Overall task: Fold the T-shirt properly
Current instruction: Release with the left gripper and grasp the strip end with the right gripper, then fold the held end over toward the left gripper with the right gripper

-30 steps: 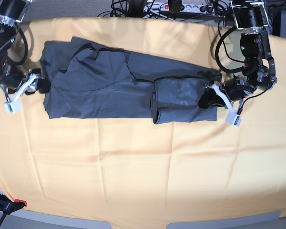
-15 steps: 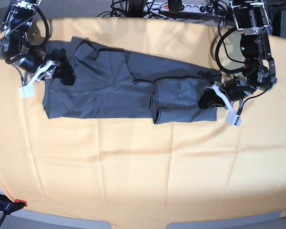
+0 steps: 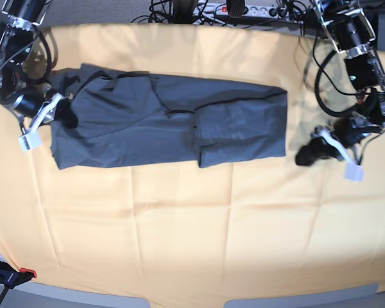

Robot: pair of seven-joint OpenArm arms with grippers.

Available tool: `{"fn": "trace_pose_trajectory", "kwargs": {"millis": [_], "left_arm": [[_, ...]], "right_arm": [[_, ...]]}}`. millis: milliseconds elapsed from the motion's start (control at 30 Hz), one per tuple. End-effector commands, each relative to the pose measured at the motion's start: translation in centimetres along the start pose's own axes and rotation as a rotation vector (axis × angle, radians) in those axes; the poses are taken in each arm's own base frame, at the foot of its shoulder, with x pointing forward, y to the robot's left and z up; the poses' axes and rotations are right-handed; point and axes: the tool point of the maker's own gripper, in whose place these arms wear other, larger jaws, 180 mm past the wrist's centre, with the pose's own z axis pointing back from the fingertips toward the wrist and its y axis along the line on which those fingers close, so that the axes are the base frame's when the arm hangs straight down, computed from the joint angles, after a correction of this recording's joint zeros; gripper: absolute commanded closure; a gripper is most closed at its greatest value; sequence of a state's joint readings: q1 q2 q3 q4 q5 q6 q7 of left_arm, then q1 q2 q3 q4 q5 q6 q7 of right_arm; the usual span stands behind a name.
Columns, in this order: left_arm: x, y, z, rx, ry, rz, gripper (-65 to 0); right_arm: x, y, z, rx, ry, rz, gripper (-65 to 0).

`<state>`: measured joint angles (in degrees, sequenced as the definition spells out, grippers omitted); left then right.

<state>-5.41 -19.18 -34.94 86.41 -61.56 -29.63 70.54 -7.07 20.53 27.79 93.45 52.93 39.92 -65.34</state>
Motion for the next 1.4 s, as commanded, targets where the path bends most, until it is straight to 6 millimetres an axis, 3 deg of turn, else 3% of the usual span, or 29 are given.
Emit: {"fn": "trace_pose_trajectory", "kwargs": {"millis": [0,167,233,300,400,600,700,833,933,1067,1367], "left_arm": [[1.6,0.2,1.2,0.008,-0.039,-0.030,0.0],[2.5,2.5,4.2,0.094,-0.067,-0.034,0.0],[1.8,2.9,4.7,0.108,-0.048,-0.030,0.0],[0.9,3.1,5.0,0.115,-0.031,-0.020,0.0],[-0.4,3.4,5.3,0.123,-0.015,-0.006,0.0],[-1.5,3.5,5.3,0.125,0.009,0.010,0.0],[-1.7,3.4,5.3,0.124,0.010,0.014,0.0],[-1.8,3.4,5.3,0.120,0.009,0.019,0.0],[-1.7,3.2,5.2,0.113,0.004,0.021,0.0],[-2.0,3.3,5.3,0.116,0.011,0.024,0.0],[-3.4,3.4,5.7,0.121,0.036,0.045,0.0]], "right_arm": [[2.1,-1.5,1.2,-0.052,-0.031,0.055,0.0],[5.4,-6.4,4.6,-0.241,-0.005,0.115,0.0],[6.9,-6.8,5.7,-0.267,-0.026,0.128,0.0],[8.2,-5.9,6.4,-0.243,-0.051,0.152,0.0],[9.5,-2.0,6.7,-0.120,-0.081,0.201,0.0],[11.5,9.9,7.7,0.267,-0.247,0.388,0.0],[11.4,13.3,7.4,0.353,-0.294,0.411,0.0],[10.4,17.5,5.2,0.497,-0.295,0.380,0.0],[9.3,19.9,2.6,0.530,-0.253,0.375,0.0],[9.1,21.4,-0.4,0.487,-0.246,0.394,0.0],[8.8,26.4,-2.4,0.560,-0.246,0.437,0.0]]}}
